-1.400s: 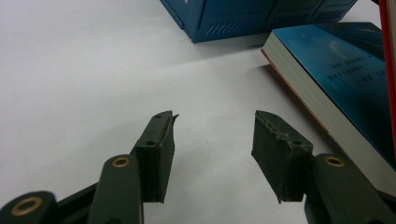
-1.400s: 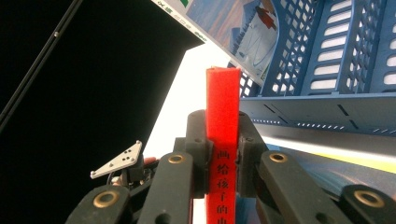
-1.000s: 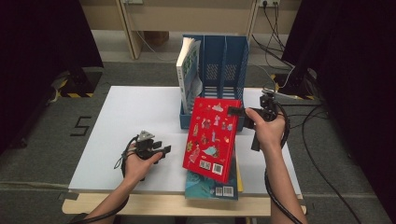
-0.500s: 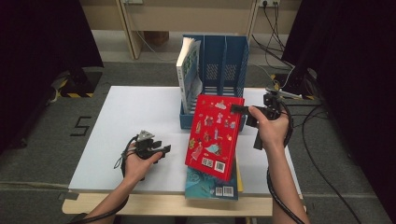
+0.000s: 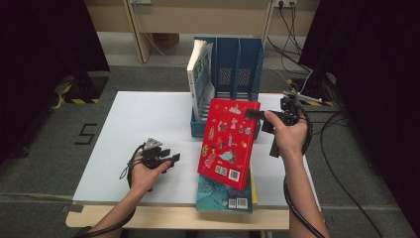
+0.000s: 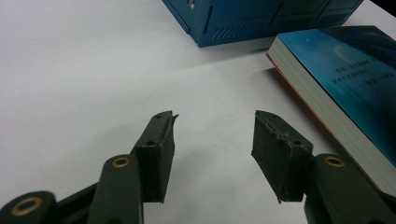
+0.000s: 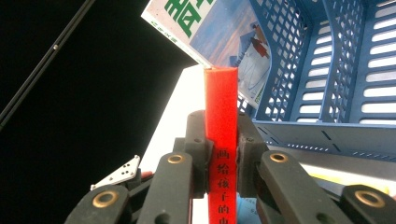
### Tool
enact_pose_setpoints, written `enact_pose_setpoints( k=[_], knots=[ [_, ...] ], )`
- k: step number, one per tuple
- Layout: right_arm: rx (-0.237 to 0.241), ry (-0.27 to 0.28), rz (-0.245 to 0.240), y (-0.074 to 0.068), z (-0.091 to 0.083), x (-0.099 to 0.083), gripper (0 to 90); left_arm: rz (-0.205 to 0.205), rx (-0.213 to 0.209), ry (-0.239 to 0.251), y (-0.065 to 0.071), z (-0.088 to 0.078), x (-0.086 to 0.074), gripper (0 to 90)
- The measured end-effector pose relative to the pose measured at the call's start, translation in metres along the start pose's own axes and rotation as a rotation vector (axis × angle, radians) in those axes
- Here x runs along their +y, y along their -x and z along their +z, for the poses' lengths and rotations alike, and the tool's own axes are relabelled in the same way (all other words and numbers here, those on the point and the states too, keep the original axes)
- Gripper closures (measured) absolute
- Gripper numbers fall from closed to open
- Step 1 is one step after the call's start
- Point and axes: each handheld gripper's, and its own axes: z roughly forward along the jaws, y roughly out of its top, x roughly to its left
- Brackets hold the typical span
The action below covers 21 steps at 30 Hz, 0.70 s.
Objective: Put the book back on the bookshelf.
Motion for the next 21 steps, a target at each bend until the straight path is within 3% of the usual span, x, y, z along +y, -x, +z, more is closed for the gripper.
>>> enact_pose_setpoints(
  k=[21],
  knots=[
    [-0.024,0.035,-0.008,-0.0001,-0.008,0.0056,79.7,0.0,0.002,-0.003,-0.0004,0.0006,-0.0005,47.8]
  ],
)
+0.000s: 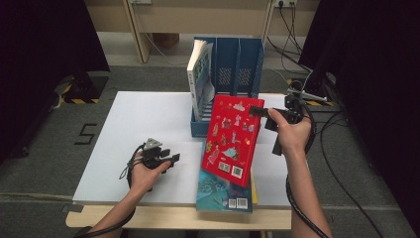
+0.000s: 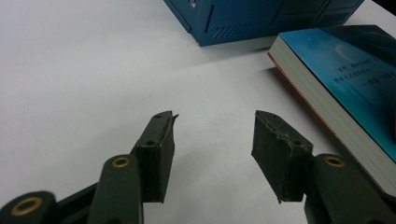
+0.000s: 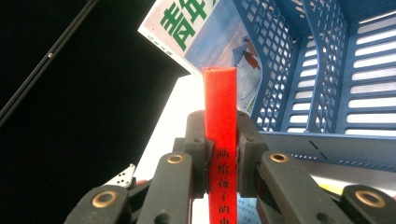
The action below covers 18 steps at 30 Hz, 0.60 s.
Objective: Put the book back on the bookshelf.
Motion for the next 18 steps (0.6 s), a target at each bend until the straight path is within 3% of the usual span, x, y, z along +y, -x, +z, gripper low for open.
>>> enact_pose_setpoints(
  k=[18],
  knots=[
    [-0.014,0.025,-0.015,-0.0032,-0.0051,0.0056,79.5,-0.002,0.001,0.005,-0.0009,-0.0009,0.0,47.8]
  ],
)
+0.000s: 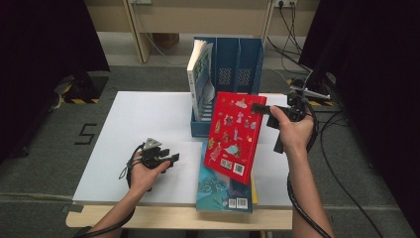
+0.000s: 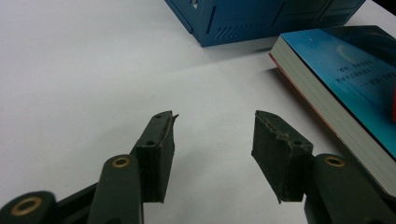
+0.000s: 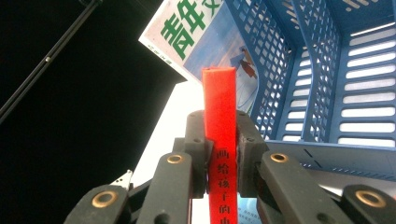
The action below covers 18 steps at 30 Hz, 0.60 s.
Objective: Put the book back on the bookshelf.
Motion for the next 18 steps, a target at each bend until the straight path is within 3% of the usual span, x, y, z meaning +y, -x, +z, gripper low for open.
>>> enact_pose_setpoints(
  k=[18],
  knots=[
    [-0.009,0.032,-0.01,-0.0038,-0.0066,0.007,79.5,0.008,0.0,-0.007,0.0004,0.0001,0.0004,47.8]
  ],
)
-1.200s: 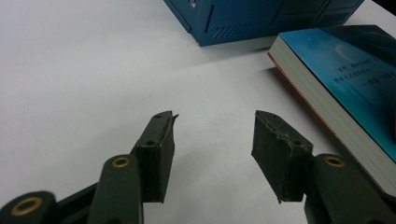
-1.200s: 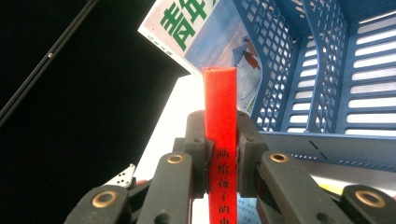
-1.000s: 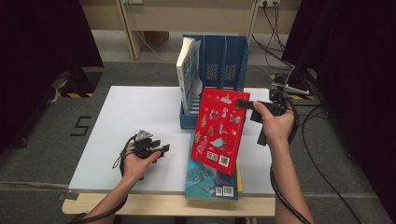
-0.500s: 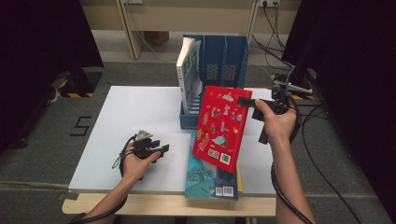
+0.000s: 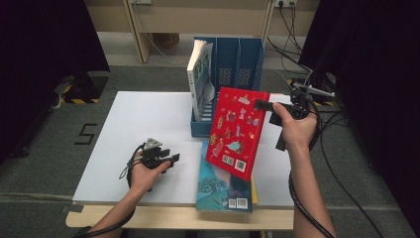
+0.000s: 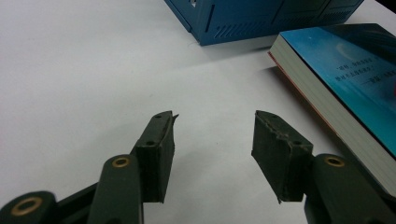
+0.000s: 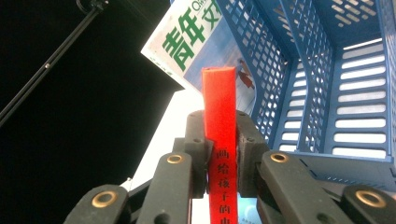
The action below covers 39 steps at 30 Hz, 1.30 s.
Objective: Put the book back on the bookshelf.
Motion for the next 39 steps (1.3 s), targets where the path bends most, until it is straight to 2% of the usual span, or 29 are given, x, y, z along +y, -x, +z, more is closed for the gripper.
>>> enact_pose_setpoints(
  k=[19,21,36,39],
  knots=[
    [-0.014,0.026,-0.001,-0.002,-0.004,0.005,79.5,-0.002,0.002,0.004,-0.001,-0.001,0.0,47.8],
    [-0.02,0.03,-0.013,-0.002,-0.004,0.006,79.5,-0.002,0.002,0.005,-0.001,-0.001,0.0,47.8],
    [-0.026,0.048,-0.01,-0.007,-0.006,0.012,79.5,0.001,0.005,0.0,-0.002,-0.001,0.001,47.8],
    [-0.031,0.055,-0.022,-0.006,-0.006,0.013,79.5,0.001,0.005,0.0,-0.002,-0.001,0.001,47.8]
  ],
)
